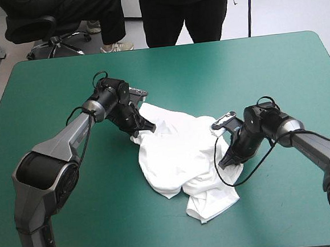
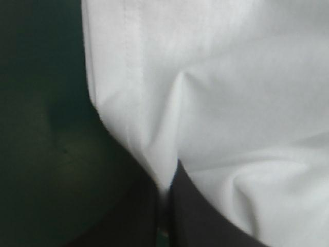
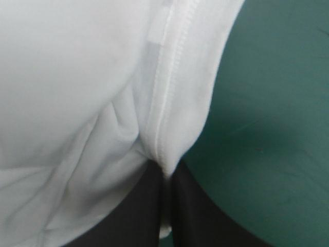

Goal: Fold the cloth

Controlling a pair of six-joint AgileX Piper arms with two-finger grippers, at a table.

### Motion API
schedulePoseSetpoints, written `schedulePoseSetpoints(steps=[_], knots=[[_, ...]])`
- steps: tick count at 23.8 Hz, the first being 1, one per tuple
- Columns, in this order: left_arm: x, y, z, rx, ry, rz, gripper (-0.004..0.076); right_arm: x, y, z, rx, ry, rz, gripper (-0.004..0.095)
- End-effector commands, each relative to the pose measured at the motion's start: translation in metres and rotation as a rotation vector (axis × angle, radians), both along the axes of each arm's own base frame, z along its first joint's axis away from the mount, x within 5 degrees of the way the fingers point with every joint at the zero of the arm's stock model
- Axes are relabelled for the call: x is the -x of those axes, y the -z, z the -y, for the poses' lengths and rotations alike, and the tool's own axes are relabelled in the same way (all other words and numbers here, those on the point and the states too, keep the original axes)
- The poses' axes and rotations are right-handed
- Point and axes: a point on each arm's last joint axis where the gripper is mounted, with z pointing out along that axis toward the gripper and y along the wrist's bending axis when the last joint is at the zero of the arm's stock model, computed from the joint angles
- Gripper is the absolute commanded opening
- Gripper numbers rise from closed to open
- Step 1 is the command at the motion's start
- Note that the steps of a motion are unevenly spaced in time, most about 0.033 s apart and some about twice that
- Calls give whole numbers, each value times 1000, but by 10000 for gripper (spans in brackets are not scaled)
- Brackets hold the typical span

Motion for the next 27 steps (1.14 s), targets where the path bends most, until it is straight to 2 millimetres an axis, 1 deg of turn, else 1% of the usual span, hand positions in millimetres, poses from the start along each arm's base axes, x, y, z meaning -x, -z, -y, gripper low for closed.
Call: schedulePoseSetpoints(steps=[1, 4, 6, 8, 9, 11, 15, 16, 17, 18, 19, 20, 21, 22, 23, 24, 25, 26, 27], knots=[[6, -51, -1, 37, 5, 99, -17, -6, -19, 0, 34, 4, 50, -17], [17, -93, -8, 54, 9, 203, -17, -22, -65, 6, 112, 36, 184, -17], [25, -112, -14, 49, 11, 244, -17, -28, -92, 9, 132, 58, 257, -17], [35, -128, -18, 63, 8, 274, -17, -29, -115, 11, 138, 71, 315, -17], [40, -137, -21, 71, 6, 290, -17, -29, -132, 12, 129, 83, 353, -18], [52, -155, -26, 87, 5, 326, -17, -29, -157, 13, 115, 100, 418, -18], [78, -193, -38, 127, 2, 424, -17, -20, -219, 22, 92, 142, 581, -17], [84, -203, -41, 136, 3, 453, -17, -18, -231, 23, 81, 149, 614, -17], [92, -214, -45, 150, 3, 486, -17, -12, -251, 25, 57, 163, 669, -17], [101, -226, -48, 167, 2, 523, -17, -8, -263, 27, 38, 174, 704, -17], [119, -252, -57, 200, -1, 604, -17, 3, -291, 31, -8, 197, 792, -17], [128, -263, -61, 217, -3, 641, -17, 9, -305, 34, -32, 205, 841, -17], [147, -288, -69, 251, -1, 725, -17, 25, -333, 39, -88, 217, 946, -17], [154, -297, -73, 257, -5, 760, -17, 33, -345, 42, -113, 224, 996, -17], [172, -317, -81, 288, -7, 830, -17, 51, -367, 48, -168, 232, 1094, -17], [188, -333, -88, 314, -10, 887, -17, 69, -383, 55, -205, 238, 1167, -17], [197, -341, -92, 328, -11, 920, -17, 80, -391, 59, -224, 242, 1206, -17], [211, -351, -99, 347, -13, 961, -17, 98, -402, 66, -253, 247, 1266, -17], [221, -357, -102, 364, -12, 984, -17, 110, -408, 71, -269, 250, 1298, -17]])
